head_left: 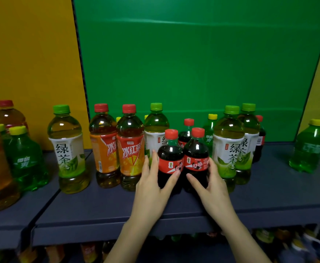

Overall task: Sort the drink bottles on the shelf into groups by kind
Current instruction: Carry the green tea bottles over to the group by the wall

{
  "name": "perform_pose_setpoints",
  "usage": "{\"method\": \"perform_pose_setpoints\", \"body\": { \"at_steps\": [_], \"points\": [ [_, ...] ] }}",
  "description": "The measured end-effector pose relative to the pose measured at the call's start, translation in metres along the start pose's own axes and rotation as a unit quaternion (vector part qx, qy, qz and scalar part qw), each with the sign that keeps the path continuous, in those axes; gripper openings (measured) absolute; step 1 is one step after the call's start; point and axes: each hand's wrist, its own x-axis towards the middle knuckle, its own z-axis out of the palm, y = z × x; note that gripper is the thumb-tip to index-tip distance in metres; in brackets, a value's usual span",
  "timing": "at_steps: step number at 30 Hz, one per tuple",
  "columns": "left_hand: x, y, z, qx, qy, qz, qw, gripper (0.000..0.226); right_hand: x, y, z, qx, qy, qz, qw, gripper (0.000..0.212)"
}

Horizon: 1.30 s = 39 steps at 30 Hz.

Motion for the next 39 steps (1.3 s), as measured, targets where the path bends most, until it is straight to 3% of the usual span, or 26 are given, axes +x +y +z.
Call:
{"method": "perform_pose_setpoints", "body": {
  "at_steps": [7, 10, 13, 17, 21, 24, 27, 33, 39],
  "points": [
    [0.0, 0.006, -0.007, -0.115, 0.022, -0.049, 0.992, 0.062, -0.003, -0.011, -0.006, -0.046, 0.008, -0.01, 0.999, 0.068],
    [0.005, 0.0, -0.01, -0.09, 0.049, -0.044, 0.994, 0.053, -0.005, -0.017, -0.013, -0.114, 0.025, -0.021, 0.993, 0.06],
    [0.012, -0.004, -0.011, -0.038, 0.068, -0.035, 0.996, 0.046, -0.008, -0.027, -0.024, -0.183, 0.059, -0.037, 0.981, 0.043],
    [0.02, -0.005, -0.009, -0.019, 0.091, -0.043, 0.995, 0.042, -0.009, -0.03, -0.041, -0.186, 0.151, -0.07, 0.968, 0.015],
    [0.03, -0.013, -0.003, -0.026, 0.078, -0.058, 0.995, 0.052, 0.001, -0.021, -0.05, -0.127, 0.232, -0.042, 0.964, 0.038],
    [0.039, -0.017, -0.003, -0.057, 0.051, -0.063, 0.995, 0.048, 0.009, -0.012, -0.05, -0.102, 0.186, 0.006, 0.977, 0.065],
    [0.044, -0.016, -0.008, -0.126, 0.015, -0.067, 0.99, 0.028, 0.015, -0.006, -0.047, -0.113, 0.137, 0.042, 0.983, 0.082],
    [0.059, -0.018, -0.008, -0.195, -0.007, -0.1, 0.976, 0.048, 0.018, -0.005, -0.044, -0.125, 0.15, 0.04, 0.98, 0.079],
    [0.066, -0.019, -0.006, -0.214, 0.01, -0.1, 0.972, 0.04, 0.018, -0.005, -0.046, -0.104, 0.168, 0.032, 0.98, 0.077]
  ]
}}
